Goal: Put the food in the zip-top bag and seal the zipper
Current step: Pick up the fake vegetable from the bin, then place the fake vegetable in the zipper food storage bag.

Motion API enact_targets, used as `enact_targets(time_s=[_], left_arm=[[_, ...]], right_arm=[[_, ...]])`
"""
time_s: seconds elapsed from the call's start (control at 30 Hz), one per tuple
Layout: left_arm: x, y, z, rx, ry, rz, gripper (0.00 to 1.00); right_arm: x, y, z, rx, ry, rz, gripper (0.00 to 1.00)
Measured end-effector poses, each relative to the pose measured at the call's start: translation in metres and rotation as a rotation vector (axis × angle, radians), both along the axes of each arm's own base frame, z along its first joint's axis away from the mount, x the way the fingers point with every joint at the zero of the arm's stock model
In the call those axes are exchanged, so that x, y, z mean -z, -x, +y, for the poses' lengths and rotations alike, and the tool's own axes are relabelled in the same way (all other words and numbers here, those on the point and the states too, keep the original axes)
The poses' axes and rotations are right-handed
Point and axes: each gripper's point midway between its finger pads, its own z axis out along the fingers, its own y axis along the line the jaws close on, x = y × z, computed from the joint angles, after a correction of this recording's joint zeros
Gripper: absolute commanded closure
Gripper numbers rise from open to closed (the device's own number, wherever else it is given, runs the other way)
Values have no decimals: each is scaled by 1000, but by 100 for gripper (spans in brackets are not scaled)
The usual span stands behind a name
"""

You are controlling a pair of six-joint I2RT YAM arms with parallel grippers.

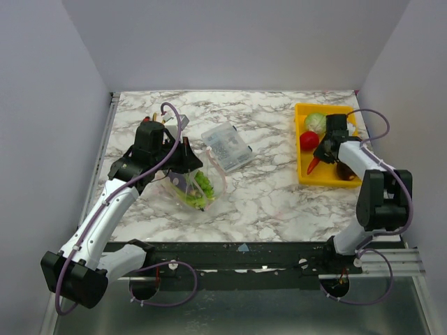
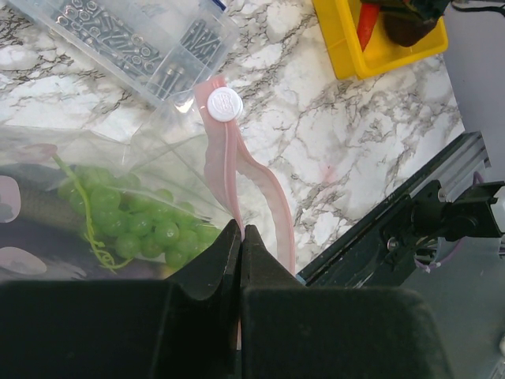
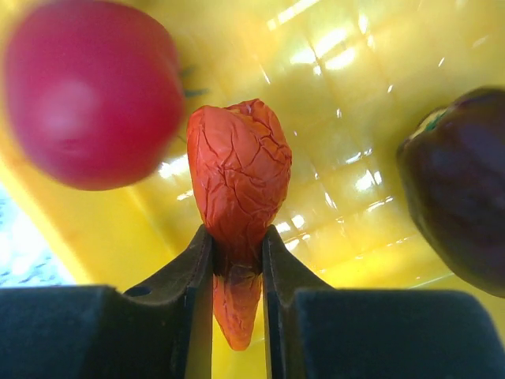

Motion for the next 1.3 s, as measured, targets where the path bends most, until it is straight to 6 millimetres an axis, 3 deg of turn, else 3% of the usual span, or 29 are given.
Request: enact_targets(time_s=[0.2, 0.33, 0.47, 0.57, 0.6, 0.73, 0.8, 0.9, 1.03, 1.3], left_arm=[[-1, -1, 0, -1, 2, -5, 100], [-2, -2, 2, -7, 6, -13, 100], [-5, -1, 4, -13, 10, -25, 100], [-6, 1, 5, -13, 12, -30, 100], [-6, 1, 5, -13, 12, -32, 100], [-8, 1, 5, -11, 12, -48, 100], [-8, 1, 6, -10, 13, -54, 100], [-9, 1, 6, -10, 13, -58, 100], [-8, 0, 5, -9, 14, -59, 100], [-9, 0, 5, -9, 17, -68, 100]], right_arm=[[-87, -18, 0, -44, 25, -238, 100], [-142, -17, 24, -168, -50, -401, 100], [-182, -17, 76, -398, -194, -490, 100], [-201, -3, 141, -631, -298, -505, 100], [-205, 9, 173, -738, -331, -498, 100], [-210, 75, 275, -1080, -475, -450, 100], [-213, 106, 307, -1199, -545, -424, 99], [-218, 136, 334, -1300, -624, -408, 99], [-217, 159, 360, -1369, -688, -377, 99], [-166, 174, 394, -1354, -720, -152, 98]])
